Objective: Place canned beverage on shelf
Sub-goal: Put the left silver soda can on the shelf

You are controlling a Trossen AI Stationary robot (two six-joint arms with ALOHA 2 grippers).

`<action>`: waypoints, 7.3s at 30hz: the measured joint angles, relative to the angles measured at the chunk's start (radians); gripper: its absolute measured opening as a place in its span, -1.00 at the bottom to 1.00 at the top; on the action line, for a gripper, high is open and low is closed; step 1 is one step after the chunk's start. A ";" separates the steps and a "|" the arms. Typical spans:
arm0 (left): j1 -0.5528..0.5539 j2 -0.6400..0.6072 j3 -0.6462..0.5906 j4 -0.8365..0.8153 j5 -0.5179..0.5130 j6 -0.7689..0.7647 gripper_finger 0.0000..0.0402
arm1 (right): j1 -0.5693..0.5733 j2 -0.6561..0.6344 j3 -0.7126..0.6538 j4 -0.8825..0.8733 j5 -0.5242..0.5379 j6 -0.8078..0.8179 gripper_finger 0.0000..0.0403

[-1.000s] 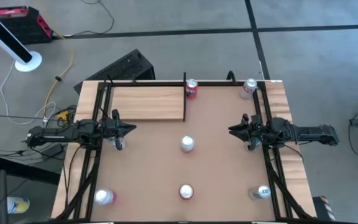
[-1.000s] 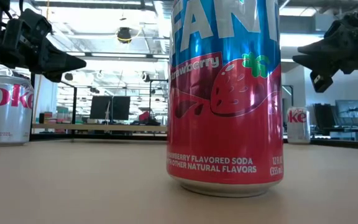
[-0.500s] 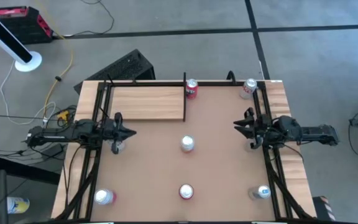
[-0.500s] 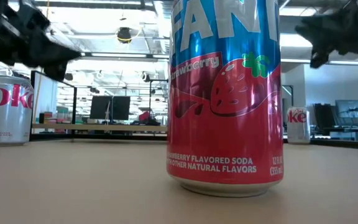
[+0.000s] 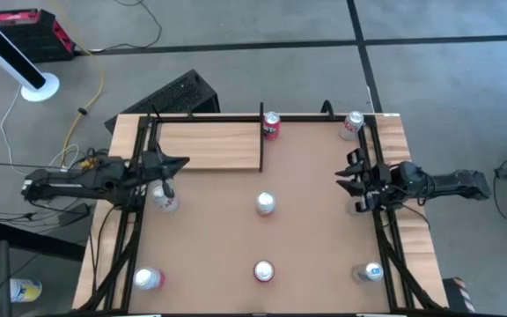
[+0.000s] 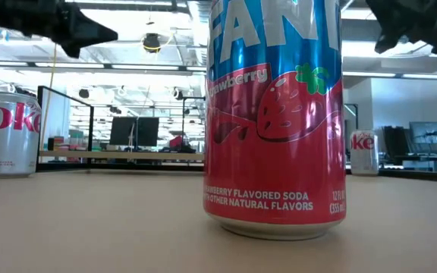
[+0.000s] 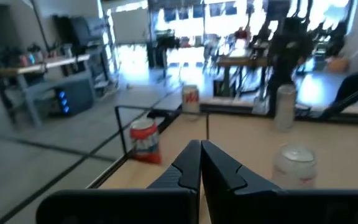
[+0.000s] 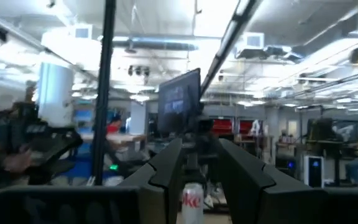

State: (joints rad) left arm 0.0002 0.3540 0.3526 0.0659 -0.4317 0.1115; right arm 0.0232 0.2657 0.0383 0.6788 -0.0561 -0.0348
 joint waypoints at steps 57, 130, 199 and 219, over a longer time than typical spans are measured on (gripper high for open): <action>0.000 0.727 0.593 -1.456 0.372 -0.688 0.26 | 0.114 1.017 0.521 0.164 0.009 -0.594 -0.37; 0.078 0.727 0.589 -1.401 0.423 -0.580 0.26 | 0.114 1.017 0.520 0.167 0.009 -0.575 -0.37; 0.295 0.869 0.824 -1.403 0.357 -0.113 0.37 | 0.112 1.017 0.520 0.170 0.009 -0.579 -0.37; 0.836 1.139 1.015 -1.421 0.341 0.408 0.37 | 0.114 1.017 0.520 0.137 0.009 -0.575 -0.37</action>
State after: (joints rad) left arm 0.8359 1.4929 1.3678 -1.3555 -0.0906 0.5196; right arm 0.1375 1.2823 0.5583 0.8158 -0.0475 -0.6098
